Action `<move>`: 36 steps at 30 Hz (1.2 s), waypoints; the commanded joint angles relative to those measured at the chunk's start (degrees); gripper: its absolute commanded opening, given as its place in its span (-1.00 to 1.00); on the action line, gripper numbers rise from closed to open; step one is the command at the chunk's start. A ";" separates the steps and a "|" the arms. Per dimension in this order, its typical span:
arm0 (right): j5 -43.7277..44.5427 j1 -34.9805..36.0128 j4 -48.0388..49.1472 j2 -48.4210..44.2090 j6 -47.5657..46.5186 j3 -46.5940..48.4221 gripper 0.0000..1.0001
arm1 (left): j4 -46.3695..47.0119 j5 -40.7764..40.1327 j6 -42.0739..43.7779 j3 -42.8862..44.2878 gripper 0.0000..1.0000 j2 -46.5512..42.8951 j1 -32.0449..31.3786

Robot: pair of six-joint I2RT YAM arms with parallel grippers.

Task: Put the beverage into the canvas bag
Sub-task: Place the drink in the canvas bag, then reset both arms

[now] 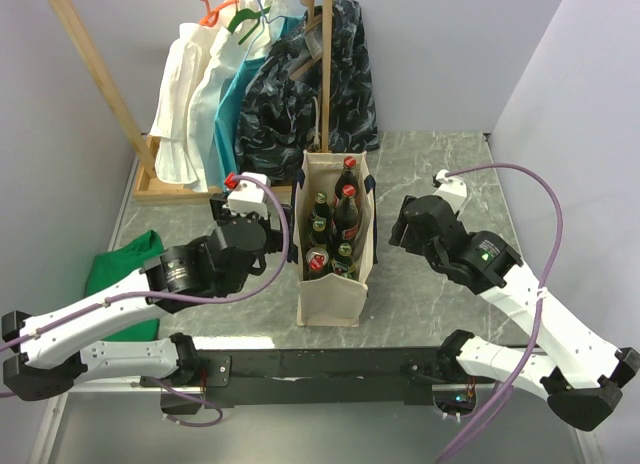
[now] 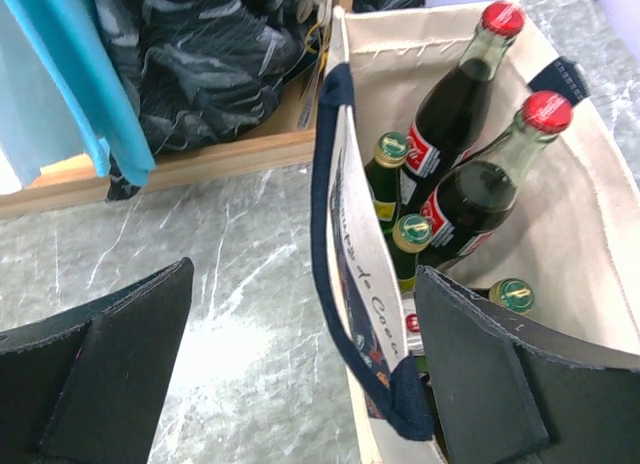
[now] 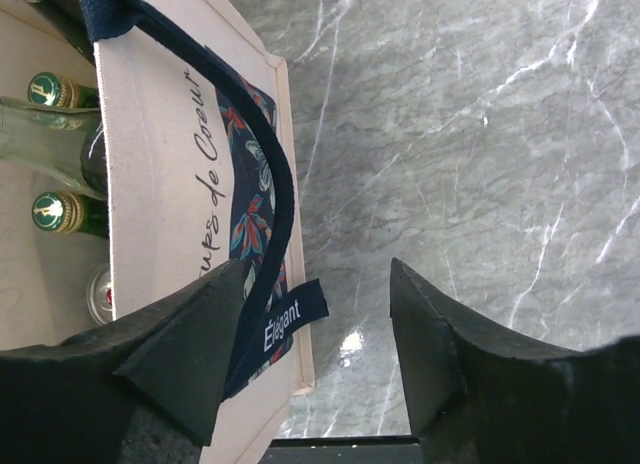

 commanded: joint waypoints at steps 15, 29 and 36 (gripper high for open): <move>-2.77 -0.47 2.89 -0.31 -5.19 0.33 1.00 | -5.93 -2.41 -9.24 -3.28 0.93 -2.28 -0.01; -1.72 -0.47 4.65 -2.60 -7.13 1.04 1.00 | -13.41 4.71 -17.33 -2.75 0.93 0.36 11.15; -1.63 -0.47 4.39 -2.69 -7.39 0.95 1.00 | -12.79 6.91 -14.25 -1.70 0.93 0.80 12.82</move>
